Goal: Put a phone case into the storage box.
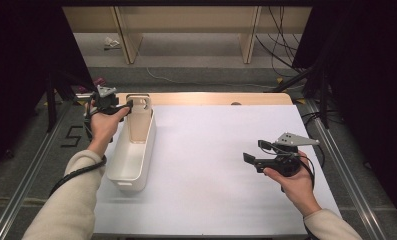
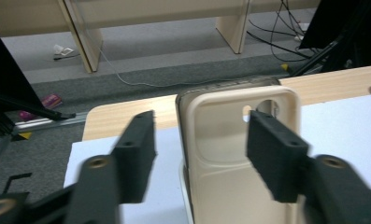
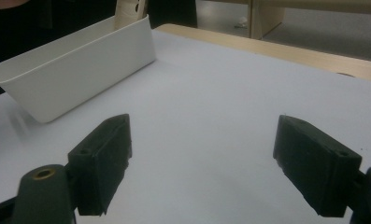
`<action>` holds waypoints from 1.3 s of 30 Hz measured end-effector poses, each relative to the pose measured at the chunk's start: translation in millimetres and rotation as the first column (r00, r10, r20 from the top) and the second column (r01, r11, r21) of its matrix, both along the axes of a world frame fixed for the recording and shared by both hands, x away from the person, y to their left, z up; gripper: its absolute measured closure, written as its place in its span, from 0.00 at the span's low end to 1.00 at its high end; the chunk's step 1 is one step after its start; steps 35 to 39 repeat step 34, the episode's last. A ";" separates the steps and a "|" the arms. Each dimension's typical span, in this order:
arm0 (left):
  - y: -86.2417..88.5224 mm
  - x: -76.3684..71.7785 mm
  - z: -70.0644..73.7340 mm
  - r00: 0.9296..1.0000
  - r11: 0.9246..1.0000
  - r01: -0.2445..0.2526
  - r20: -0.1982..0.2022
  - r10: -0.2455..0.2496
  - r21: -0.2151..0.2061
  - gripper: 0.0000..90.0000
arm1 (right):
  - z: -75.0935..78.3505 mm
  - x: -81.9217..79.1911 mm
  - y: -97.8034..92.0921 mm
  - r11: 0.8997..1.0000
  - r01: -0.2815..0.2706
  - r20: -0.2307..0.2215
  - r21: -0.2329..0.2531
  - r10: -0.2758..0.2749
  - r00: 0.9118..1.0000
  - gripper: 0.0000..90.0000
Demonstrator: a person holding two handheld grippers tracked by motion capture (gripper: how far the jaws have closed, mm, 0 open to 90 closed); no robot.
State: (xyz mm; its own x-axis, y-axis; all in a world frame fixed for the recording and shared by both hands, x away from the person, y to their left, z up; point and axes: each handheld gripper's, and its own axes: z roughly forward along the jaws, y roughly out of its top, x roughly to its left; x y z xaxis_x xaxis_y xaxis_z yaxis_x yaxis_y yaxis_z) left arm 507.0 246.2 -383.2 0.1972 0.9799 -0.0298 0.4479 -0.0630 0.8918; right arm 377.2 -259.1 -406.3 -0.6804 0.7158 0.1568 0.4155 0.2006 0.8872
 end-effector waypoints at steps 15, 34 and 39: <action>-27.6 -93.6 0.4 0.960 0.960 0.279 0.038 -0.278 -0.008 0.02 | -1.3 1.5 -1.9 1.000 0.001 0.003 -0.016 -0.001 1.000 0.21; -54.2 -156.9 -22.2 0.881 0.887 0.461 0.107 -0.461 0.029 0.00 | 0.0 -1.4 -4.9 0.999 -0.018 0.019 -0.027 0.018 1.000 0.20; -54.2 -156.9 -22.2 0.881 0.887 0.461 0.107 -0.461 0.029 0.00 | 0.0 -1.4 -4.9 0.999 -0.018 0.019 -0.027 0.018 1.000 0.20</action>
